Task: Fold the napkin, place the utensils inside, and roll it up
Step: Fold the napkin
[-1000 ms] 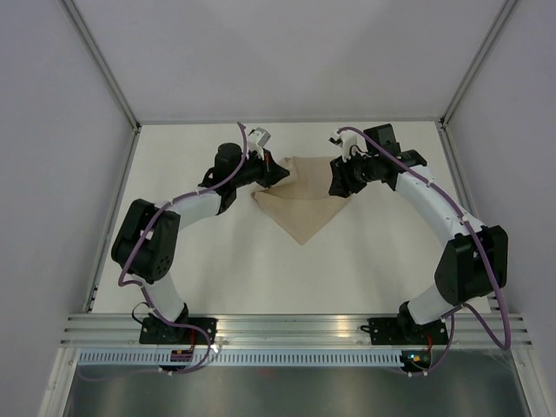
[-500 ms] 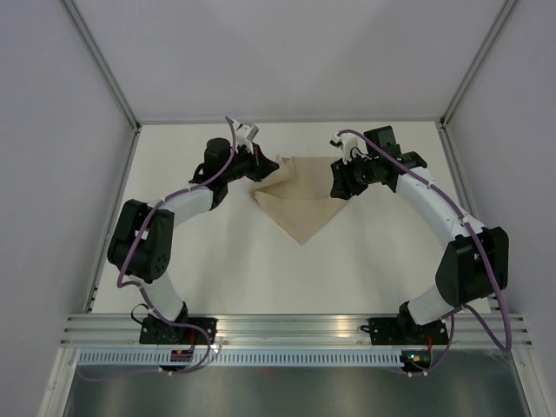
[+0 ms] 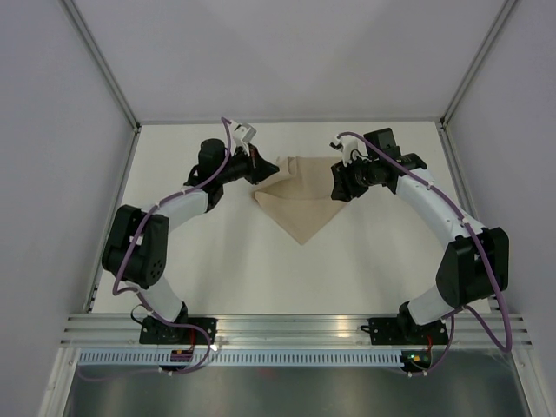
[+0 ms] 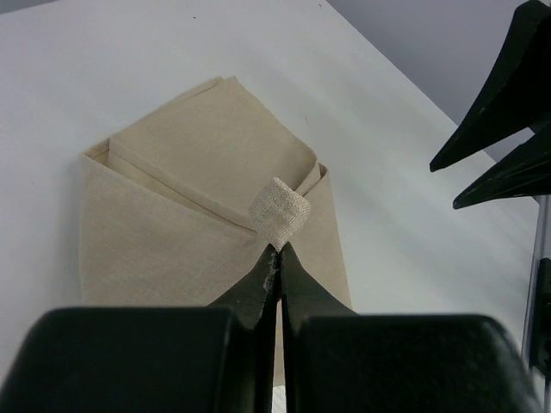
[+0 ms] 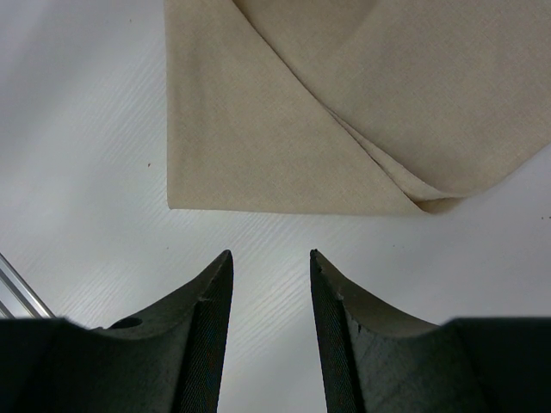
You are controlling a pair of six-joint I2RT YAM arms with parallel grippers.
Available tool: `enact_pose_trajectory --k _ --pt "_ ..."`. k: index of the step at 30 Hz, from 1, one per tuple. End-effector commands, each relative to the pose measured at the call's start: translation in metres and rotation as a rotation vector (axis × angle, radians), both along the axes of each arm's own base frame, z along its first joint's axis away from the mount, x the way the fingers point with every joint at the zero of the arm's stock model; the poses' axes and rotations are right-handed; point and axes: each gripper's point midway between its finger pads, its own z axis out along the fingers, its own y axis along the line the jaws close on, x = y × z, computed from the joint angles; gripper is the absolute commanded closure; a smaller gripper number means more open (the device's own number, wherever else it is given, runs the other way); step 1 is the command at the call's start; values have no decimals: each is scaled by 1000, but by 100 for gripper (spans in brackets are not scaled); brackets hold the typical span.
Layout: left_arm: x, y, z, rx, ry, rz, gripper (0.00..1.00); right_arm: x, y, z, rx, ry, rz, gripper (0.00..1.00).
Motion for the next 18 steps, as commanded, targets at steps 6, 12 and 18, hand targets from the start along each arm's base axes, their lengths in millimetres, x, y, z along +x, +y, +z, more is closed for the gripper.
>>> enact_pose_trajectory --k 6,12,18 --pt "-33 -19 18 14 -70 -148 98 -4 -6 13 -15 -36 -18 53" --pt "-51 -32 -24 80 -13 -170 98 -7 -8 8 -25 -27 -22 53" --pt "-68 -42 -69 143 68 -167 98 -8 -11 0 -42 -23 -26 53"
